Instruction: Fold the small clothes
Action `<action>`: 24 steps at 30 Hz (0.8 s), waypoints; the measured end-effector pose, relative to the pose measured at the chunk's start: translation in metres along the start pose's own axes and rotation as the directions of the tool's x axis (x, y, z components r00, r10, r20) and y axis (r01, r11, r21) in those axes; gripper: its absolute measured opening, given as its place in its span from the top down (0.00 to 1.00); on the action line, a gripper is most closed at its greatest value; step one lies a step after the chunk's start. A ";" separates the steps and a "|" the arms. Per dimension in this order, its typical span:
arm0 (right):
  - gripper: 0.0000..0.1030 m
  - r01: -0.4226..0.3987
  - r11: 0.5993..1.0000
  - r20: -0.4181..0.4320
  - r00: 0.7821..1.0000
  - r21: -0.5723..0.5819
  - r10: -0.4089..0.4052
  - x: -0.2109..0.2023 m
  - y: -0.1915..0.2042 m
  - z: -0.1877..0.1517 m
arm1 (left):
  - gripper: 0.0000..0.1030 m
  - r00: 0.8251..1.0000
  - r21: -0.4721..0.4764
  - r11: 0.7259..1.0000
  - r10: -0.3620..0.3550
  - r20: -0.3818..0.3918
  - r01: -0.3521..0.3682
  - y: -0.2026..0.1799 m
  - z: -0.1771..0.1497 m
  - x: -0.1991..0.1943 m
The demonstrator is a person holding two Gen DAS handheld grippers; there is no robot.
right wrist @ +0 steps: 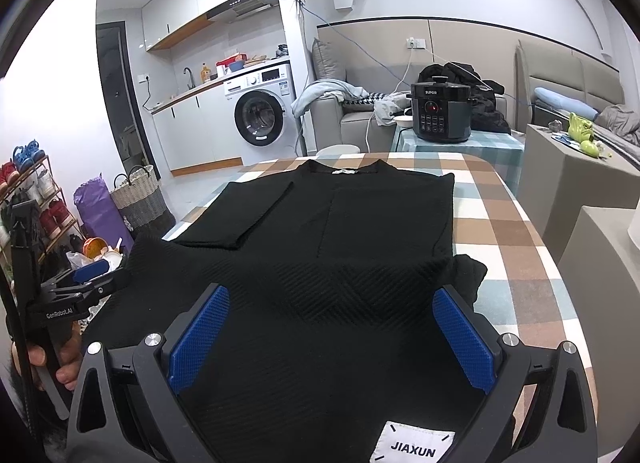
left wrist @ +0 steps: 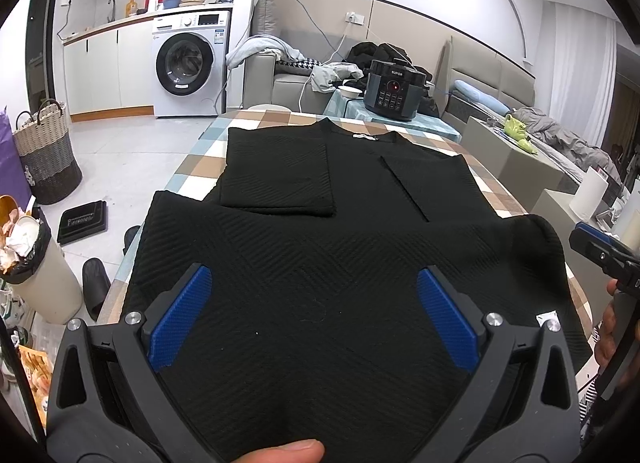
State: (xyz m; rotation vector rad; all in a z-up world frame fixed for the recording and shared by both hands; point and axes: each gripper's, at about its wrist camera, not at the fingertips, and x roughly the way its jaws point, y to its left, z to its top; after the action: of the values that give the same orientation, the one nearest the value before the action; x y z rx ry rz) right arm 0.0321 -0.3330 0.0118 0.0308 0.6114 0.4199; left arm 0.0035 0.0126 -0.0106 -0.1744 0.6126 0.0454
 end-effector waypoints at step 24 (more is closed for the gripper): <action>0.00 0.024 0.999 -0.023 0.999 0.030 -0.024 0.008 -0.008 -0.003 | 0.01 1.000 0.001 1.000 -0.001 0.000 0.001 0.002 -0.003 0.002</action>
State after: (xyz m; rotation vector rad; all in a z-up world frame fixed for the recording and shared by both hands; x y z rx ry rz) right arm 0.0396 -0.3376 0.0041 0.0473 0.6399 0.3883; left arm 0.0035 0.0144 -0.0147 -0.1735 0.6130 0.0440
